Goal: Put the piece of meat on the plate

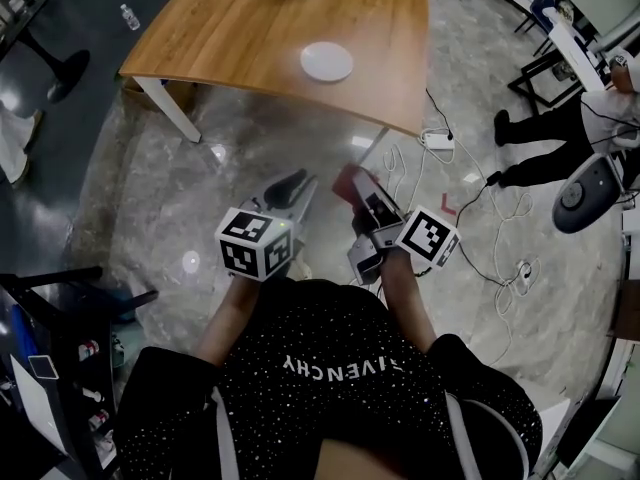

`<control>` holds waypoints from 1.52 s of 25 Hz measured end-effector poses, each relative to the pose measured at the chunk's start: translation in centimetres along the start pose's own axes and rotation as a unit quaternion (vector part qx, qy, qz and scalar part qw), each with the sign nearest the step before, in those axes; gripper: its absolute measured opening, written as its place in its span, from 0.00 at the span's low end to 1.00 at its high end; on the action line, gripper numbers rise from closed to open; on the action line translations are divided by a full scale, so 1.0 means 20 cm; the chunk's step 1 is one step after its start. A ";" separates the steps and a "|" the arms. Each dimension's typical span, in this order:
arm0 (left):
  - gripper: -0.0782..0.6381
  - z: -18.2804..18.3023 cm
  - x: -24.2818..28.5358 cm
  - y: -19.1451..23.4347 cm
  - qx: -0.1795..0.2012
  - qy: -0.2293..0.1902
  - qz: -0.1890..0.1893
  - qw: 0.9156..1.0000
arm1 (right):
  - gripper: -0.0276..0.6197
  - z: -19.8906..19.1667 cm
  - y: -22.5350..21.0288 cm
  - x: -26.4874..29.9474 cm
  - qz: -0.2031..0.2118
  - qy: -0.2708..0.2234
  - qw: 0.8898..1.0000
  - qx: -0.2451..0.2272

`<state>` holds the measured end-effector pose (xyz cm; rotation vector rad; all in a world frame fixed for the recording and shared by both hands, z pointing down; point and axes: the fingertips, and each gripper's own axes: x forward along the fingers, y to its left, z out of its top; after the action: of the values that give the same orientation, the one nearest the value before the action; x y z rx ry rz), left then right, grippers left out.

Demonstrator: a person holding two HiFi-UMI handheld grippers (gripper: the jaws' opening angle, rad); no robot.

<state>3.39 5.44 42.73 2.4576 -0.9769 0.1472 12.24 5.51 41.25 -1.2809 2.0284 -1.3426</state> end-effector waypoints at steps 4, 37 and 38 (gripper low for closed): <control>0.24 0.07 0.11 0.07 0.001 0.006 0.000 1.000 | 0.19 0.10 -0.03 0.11 -0.005 0.000 1.000 0.002; 0.24 0.80 1.26 0.98 -0.014 0.048 -0.031 0.998 | 0.19 0.99 -0.38 1.37 -0.067 -0.002 0.997 0.027; 0.24 0.82 1.30 1.02 -0.017 0.049 -0.033 0.998 | 0.19 1.01 -0.39 1.41 -0.069 -0.001 0.997 0.027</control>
<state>7.57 -31.13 43.62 2.4239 -0.8499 0.2262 16.25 -29.81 43.11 -1.4188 1.9201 -1.4462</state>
